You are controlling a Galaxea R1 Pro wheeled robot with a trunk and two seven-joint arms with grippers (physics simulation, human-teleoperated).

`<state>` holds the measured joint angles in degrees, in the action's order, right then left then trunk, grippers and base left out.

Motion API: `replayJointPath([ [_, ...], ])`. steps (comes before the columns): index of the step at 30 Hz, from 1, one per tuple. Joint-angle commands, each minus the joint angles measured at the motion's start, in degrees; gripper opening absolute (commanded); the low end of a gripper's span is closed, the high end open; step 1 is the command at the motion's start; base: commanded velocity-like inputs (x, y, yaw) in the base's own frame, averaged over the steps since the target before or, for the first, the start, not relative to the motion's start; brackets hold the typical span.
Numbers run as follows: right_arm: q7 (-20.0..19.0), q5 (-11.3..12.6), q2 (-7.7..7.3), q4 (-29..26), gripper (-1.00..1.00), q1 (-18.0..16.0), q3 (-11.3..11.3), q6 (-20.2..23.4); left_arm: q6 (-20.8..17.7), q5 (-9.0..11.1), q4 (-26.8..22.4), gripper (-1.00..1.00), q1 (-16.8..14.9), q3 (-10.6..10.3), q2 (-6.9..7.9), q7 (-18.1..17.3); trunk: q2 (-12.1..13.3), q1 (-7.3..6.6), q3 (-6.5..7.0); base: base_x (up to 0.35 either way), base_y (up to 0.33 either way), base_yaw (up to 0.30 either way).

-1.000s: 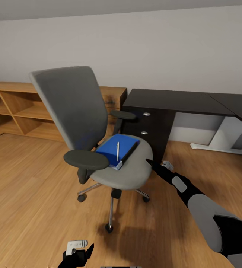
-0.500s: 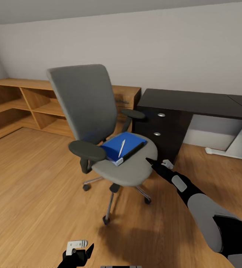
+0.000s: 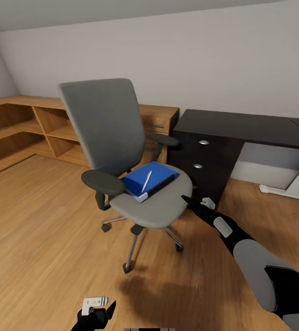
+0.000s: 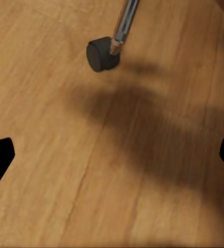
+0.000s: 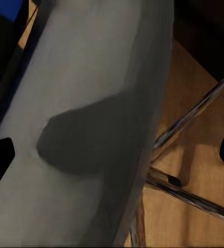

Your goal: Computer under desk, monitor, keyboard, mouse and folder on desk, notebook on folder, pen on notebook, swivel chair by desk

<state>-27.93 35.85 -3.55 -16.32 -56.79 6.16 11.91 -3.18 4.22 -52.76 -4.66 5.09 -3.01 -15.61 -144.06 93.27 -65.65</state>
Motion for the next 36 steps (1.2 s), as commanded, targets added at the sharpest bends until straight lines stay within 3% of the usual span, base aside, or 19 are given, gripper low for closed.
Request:
replayJointPath([
  [1, 0.0, -0.4, -0.19, 1.9, 1.0, 0.0, -0.1, 0.4, -0.3, 0.4, -0.1, 1.0, 0.0, 0.3, -0.07, -0.5, 0.0, 0.0, -0.06, 0.0, -0.244, 0.004],
  [13, 0.0, 0.0, -2.66, 2.0, 1.0, 0.0, 0.0, 0.5, -0.3, 0.4, -0.1, 1.0, 0.0, 0.3, -0.07, -0.5, 0.0, 0.0, -0.06, 0.0, -0.068, 0.001],
  [26, 0.0, 0.0, -3.03, 2.1, 1.0, 0.0, 0.0, 0.5, -0.1, 0.4, 1.9, 1.0, 0.0, 0.2, -0.07, -0.6, 0.0, 0.0, -0.06, 0.147, -0.003, 0.0],
  [31, 0.1, 0.0, -3.04, 2.1, 1.0, 0.0, 0.0, 0.5, 3.8, 0.4, 2.2, 1.0, 0.0, 0.3, -0.07, -0.6, 0.0, 0.0, -0.1, 0.03, 0.0, 0.013],
  [36, 0.1, 0.0, -2.96, 2.1, 1.0, 0.0, 0.0, 0.5, 4.9, 0.4, 2.3, 1.0, 0.0, 0.3, -0.07, -0.6, 0.0, 0.0, -0.27, 0.004, 0.0, 0.101],
])
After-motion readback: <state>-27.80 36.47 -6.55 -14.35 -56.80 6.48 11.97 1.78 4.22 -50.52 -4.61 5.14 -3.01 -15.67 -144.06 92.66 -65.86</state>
